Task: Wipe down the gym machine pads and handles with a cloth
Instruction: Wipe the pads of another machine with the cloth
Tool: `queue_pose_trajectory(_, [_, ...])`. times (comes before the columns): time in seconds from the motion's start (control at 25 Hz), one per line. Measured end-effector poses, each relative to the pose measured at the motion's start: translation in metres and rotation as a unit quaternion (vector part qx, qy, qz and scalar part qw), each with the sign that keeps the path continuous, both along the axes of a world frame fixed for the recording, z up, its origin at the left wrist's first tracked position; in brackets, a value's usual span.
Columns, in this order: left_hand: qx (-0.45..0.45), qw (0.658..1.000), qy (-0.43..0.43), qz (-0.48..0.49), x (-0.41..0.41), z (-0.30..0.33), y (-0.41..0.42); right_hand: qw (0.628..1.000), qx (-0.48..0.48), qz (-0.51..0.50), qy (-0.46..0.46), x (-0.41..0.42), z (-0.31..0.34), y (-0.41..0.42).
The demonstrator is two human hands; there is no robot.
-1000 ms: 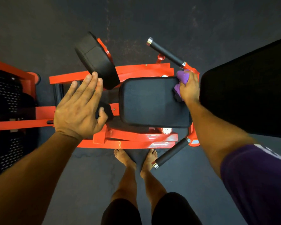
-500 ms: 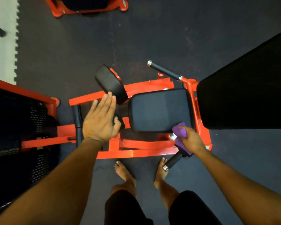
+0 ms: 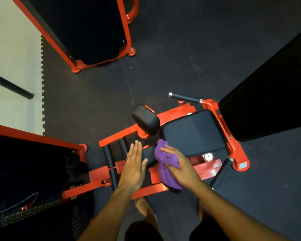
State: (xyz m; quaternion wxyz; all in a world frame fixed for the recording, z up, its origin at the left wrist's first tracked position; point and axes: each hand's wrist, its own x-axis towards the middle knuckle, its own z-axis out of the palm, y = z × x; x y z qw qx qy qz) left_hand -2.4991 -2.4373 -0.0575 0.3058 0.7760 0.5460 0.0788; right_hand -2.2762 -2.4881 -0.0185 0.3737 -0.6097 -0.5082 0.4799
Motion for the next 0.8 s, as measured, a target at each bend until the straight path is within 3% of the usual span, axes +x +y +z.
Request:
queue_pose_trajectory(0.08, [-0.014, 1.000, -0.013, -0.024, -0.003, -0.004, 0.011, 1.000, 0.002, -0.020, 0.012, -0.034, -0.010, 0.024])
queue_pose_trajectory(0.12, [-0.017, 0.999, -0.004, -0.028, -0.001, -0.002, 0.013, 0.996, -0.021, -0.080, 0.027, -0.042, -0.020, 0.035])
queue_pose_trajectory(0.2, [-0.013, 0.999, 0.031, -0.033, 0.001, -0.002, 0.013, 0.950, -0.176, -0.252, 0.057, -0.039, -0.056, 0.056])
queue_pose_trajectory(0.32, [-0.005, 0.997, 0.061, -0.052, 0.002, -0.003, 0.014, 0.877, -0.387, -0.265, 0.101, -0.024, -0.115, 0.067])
queue_pose_trajectory(0.4, [0.002, 0.995, 0.075, -0.060, 0.000, -0.006, 0.016, 0.865, -0.378, -0.284, 0.167, -0.026, -0.129, 0.071])
queue_pose_trajectory(0.56, [-0.021, 0.994, 0.091, -0.058, 0.003, 0.002, 0.018, 0.928, -0.229, -0.277, 0.099, -0.032, -0.069, 0.049])
queue_pose_trajectory(0.68, [-0.040, 0.993, 0.084, -0.066, 0.003, 0.009, 0.021, 0.971, -0.119, -0.176, 0.111, -0.023, -0.024, 0.020])
queue_pose_trajectory(0.8, [-0.074, 0.991, 0.089, -0.063, 0.002, 0.016, 0.028, 0.975, -0.110, -0.148, 0.125, 0.004, -0.014, -0.002])
